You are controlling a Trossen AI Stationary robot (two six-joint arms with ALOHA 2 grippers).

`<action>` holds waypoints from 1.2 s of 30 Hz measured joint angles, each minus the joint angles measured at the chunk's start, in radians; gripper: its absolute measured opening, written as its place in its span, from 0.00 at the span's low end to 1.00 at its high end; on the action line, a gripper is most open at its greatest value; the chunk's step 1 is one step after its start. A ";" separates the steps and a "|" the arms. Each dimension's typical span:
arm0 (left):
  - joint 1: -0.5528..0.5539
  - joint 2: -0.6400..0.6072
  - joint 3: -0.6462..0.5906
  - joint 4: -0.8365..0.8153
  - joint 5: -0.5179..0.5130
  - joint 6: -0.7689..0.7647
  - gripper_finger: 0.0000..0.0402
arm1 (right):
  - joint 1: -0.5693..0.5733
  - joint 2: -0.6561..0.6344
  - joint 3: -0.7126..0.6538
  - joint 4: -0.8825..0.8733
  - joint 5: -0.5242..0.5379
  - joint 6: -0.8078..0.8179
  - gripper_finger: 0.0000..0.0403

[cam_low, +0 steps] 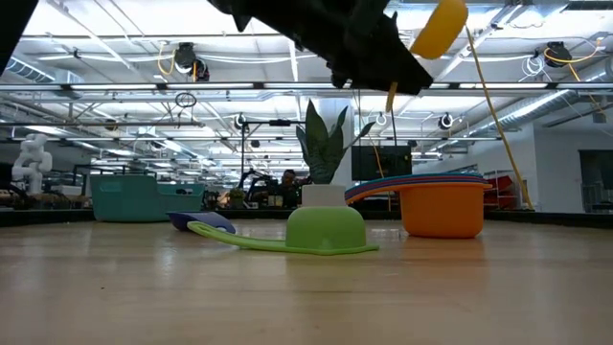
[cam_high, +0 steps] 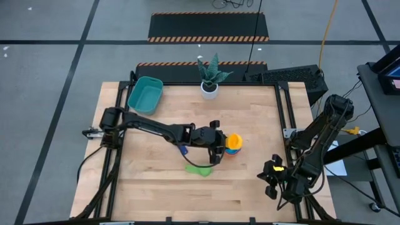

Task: Nest measuring cups in basket
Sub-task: Stack the yellow measuring cup on top of the light blue measuring cup

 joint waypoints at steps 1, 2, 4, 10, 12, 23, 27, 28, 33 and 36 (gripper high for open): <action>0.000 0.002 0.000 -0.003 -0.008 0.006 0.38 | 0.000 0.000 0.000 0.001 0.006 -0.009 0.00; 0.000 0.010 0.000 -0.002 -0.009 0.012 0.38 | -0.002 0.000 0.000 0.000 0.006 -0.017 0.00; 0.002 0.030 0.000 -0.001 -0.002 0.019 0.38 | -0.005 0.000 0.000 0.001 0.005 -0.027 0.00; 0.006 0.079 -0.001 -0.037 0.005 0.022 0.38 | -0.014 -0.003 0.000 -0.021 0.005 -0.077 0.00; 0.008 0.103 -0.001 -0.024 0.006 0.022 0.38 | -0.018 -0.005 0.000 -0.035 0.005 -0.077 0.00; 0.022 0.100 -0.001 -0.057 0.000 0.079 0.38 | -0.023 -0.014 0.000 -0.057 0.005 -0.078 0.00; 0.024 0.101 -0.001 -0.093 -0.004 0.113 0.38 | -0.023 -0.015 0.000 -0.057 0.005 -0.078 0.00; 0.024 0.101 -0.001 -0.089 -0.004 0.117 0.38 | -0.023 -0.015 0.000 -0.056 0.006 -0.077 0.00; 0.026 0.107 -0.001 -0.076 -0.003 0.140 0.38 | -0.023 -0.015 0.000 -0.056 0.006 -0.073 0.00; 0.029 0.114 -0.001 -0.088 -0.004 0.157 0.40 | -0.023 -0.015 0.000 -0.056 0.006 -0.073 0.00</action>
